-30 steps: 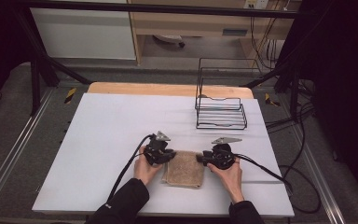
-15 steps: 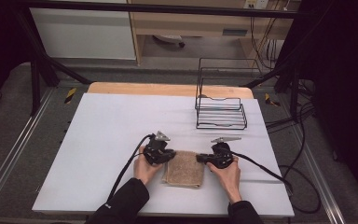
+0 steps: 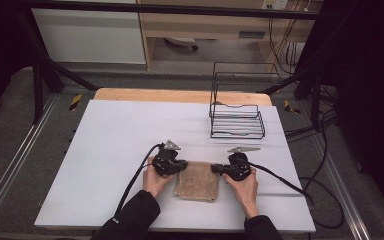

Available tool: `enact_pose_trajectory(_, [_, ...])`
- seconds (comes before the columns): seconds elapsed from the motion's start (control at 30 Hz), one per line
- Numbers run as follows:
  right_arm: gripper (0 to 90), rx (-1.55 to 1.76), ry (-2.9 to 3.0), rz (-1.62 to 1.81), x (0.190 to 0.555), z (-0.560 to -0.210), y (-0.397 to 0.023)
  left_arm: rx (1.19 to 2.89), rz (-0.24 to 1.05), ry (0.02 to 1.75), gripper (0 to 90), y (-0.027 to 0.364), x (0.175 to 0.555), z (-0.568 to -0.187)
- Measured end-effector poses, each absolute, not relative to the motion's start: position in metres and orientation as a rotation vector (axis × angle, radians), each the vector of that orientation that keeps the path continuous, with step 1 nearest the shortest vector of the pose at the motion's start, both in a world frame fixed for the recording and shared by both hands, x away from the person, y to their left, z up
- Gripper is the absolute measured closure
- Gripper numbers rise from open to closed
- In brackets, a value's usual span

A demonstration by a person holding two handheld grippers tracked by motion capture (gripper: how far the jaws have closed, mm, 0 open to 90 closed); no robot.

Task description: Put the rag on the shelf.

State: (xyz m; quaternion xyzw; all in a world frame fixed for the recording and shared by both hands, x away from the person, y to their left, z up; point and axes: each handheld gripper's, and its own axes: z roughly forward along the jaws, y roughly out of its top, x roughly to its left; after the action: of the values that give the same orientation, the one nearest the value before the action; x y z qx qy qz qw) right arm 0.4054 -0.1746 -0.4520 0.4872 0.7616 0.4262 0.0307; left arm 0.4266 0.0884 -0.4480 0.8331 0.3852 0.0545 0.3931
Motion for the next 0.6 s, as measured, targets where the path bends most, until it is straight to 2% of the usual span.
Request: enact_pose_trajectory(0.6, [84.5,1.354,2.310,1.396,0.393,-0.433,-0.172,1.998,0.145,0.962,85.1,0.104,0.410,-0.436])
